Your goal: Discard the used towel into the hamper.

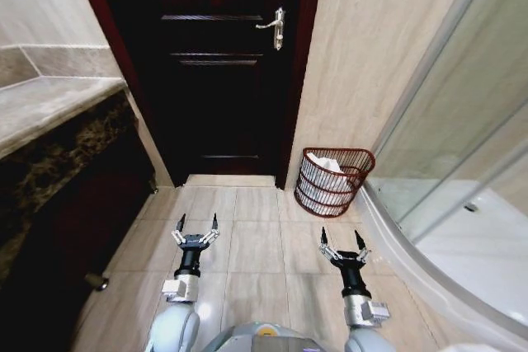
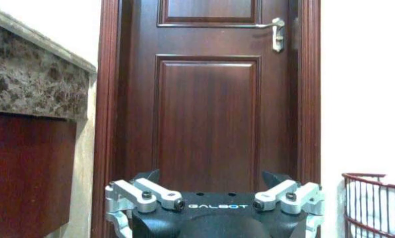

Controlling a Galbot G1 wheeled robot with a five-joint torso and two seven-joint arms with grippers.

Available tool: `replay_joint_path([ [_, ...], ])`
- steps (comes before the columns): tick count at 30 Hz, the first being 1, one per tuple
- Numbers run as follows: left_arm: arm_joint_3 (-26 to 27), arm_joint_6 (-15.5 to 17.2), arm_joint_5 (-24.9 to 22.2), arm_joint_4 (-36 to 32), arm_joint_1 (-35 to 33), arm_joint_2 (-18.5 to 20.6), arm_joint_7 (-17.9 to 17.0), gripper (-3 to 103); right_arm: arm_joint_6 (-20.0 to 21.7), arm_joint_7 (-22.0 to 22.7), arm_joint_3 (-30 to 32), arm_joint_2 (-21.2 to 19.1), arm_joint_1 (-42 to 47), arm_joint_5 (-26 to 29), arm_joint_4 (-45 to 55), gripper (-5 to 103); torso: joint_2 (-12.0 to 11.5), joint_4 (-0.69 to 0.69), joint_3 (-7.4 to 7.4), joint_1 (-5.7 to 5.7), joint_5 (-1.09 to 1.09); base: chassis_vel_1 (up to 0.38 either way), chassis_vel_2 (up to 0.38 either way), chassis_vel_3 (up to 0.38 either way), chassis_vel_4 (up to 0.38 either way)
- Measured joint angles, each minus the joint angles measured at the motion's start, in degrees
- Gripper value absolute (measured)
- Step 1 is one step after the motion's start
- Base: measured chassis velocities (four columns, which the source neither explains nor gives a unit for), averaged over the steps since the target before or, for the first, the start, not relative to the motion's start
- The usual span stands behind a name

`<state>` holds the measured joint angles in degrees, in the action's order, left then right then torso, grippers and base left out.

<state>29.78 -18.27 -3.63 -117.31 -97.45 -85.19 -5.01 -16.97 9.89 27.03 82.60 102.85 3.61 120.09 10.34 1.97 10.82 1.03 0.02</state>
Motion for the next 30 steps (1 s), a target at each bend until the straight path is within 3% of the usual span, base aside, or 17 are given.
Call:
replay_joint_path([
  [16, -0.15, -0.35, -0.29, 0.02, 0.1, -0.21, 0.01, 100, -0.19, -0.72, -1.0, -0.32, 0.94, -0.58, 0.48, 100, -0.01, 0.0, 0.02, 0.04, -0.02, -0.019, 0.009, 0.012, 0.007],
  [30, -0.2, -0.29, 0.64, 0.04, 0.26, -0.27, -0.06, 100, -1.29, 0.35, -0.97, -0.18, 0.71, -0.78, -0.2, 100, -0.01, 0.0, 0.02, 0.03, 0.01, -0.143, -0.144, 0.136, 0.143],
])
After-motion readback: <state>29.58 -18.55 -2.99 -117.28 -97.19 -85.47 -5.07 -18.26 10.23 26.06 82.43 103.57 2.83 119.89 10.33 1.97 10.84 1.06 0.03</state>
